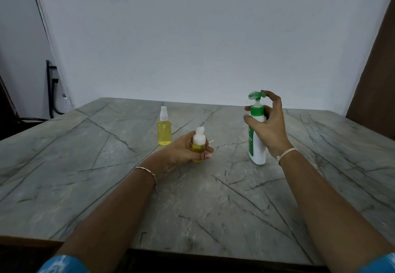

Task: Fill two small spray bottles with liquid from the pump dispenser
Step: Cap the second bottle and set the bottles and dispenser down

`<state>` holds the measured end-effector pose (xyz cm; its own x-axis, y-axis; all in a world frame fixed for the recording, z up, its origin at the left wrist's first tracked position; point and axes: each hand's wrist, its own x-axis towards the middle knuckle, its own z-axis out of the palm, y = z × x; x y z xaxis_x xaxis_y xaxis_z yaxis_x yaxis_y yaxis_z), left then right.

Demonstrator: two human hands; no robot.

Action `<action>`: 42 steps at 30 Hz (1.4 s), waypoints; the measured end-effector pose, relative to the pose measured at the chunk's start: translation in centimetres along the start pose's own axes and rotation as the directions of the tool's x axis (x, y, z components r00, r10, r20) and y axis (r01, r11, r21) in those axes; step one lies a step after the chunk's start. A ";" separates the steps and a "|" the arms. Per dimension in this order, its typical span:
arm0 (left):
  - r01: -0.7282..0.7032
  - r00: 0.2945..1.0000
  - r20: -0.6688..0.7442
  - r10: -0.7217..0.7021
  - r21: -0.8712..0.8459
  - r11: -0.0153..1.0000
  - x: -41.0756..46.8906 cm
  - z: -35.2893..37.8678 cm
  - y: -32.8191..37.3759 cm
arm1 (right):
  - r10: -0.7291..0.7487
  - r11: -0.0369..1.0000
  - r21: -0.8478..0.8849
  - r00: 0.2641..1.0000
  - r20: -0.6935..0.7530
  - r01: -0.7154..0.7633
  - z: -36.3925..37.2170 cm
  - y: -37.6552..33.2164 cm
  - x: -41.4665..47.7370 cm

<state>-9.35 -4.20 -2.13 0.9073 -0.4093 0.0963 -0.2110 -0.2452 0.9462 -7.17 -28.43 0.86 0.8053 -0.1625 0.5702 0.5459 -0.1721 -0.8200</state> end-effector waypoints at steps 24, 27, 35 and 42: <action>-0.038 0.999 -0.003 0.038 -0.056 0.998 0.0 0.0 -0.4 | -0.099 0.995 0.005 0.979 -0.181 0.101 -0.6 -0.9 0.2; -0.041 0.999 0.002 0.041 -0.065 0.997 0.0 0.0 -0.4 | -0.279 0.955 -0.181 0.918 -0.282 0.234 -0.4 -1.4 -0.1; -0.014 1.000 0.019 0.016 -0.108 0.994 -0.4 0.0 0.2 | -0.769 0.607 -0.471 0.623 -0.144 0.641 1.2 -3.2 -0.8; 0.044 0.998 0.056 -0.036 -0.150 0.988 -1.3 -0.8 1.0 | -0.662 0.519 -0.511 0.700 0.267 0.686 3.9 -3.2 -2.1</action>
<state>-10.43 -3.25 -1.10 0.8928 -0.4482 0.0444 -0.1137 -0.1289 0.9851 -9.72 -23.73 2.13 0.2639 0.2594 0.9290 0.7172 -0.6968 -0.0092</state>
